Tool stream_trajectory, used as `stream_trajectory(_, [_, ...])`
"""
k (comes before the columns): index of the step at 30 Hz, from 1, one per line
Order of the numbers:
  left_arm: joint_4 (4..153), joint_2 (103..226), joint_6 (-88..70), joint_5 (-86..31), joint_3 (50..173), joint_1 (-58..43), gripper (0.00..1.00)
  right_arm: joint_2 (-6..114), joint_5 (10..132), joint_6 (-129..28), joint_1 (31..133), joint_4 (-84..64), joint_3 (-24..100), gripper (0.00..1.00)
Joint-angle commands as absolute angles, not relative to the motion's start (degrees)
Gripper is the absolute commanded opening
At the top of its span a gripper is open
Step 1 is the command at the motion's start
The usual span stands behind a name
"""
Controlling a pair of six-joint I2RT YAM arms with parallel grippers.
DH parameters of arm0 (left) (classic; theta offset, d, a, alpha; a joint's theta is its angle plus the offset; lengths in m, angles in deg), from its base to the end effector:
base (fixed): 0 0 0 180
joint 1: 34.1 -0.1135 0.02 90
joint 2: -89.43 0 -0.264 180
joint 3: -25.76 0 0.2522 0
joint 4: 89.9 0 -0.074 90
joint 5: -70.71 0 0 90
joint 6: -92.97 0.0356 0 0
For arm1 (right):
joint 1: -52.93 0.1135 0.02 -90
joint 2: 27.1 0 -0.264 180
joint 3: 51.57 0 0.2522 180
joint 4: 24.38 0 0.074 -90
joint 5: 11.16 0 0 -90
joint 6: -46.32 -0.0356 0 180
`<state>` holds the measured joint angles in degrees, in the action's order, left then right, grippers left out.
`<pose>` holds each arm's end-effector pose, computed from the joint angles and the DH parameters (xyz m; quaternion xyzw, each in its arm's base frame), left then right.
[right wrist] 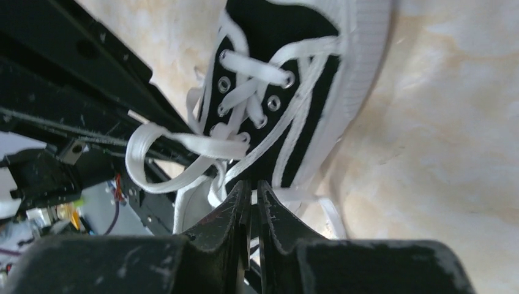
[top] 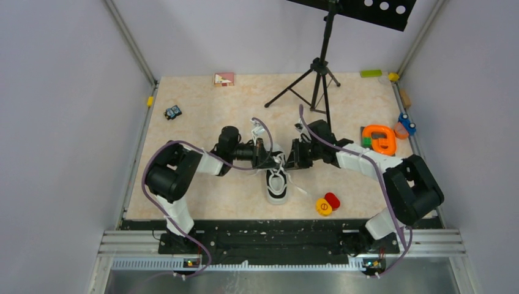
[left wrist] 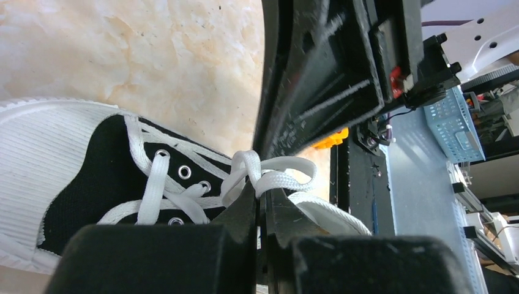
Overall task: Tie the shoes
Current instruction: Cross the shoelace with the shoelace.
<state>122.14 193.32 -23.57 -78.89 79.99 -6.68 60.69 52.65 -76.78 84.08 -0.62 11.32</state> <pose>0.2826 -0.1812 0.1497 0.2988 0.6981 -0.5899 0.2747 0.2559 0.1731 0.1916 -0.0645 0.9125 0.3624 0.1784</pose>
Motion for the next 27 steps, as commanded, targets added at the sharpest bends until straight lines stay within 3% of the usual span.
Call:
stream_trajectory(1, [122.1,193.3,-21.6,-80.3,81.9,-6.9,0.00,59.8,47.5,-72.9,87.0,1.9,13.2,0.10])
stream_trajectory(5, [121.3,193.4,-21.2,-80.3,82.3,-6.9,0.00,59.1,47.2,-71.4,87.6,5.5,14.2,0.10])
stream_trajectory(9, [118.5,193.1,-19.5,-79.9,82.9,-7.0,0.00,56.8,55.5,-70.5,87.4,8.4,15.1,0.11])
stream_trajectory(17, [115.2,191.9,-17.0,-79.7,82.5,-7.1,0.00,52.5,62.3,-71.0,87.5,2.7,15.6,0.40])
stream_trajectory(27, [114.7,191.8,-17.0,-79.7,82.9,-7.0,0.00,53.6,55.8,-67.7,90.0,-0.2,19.0,0.42])
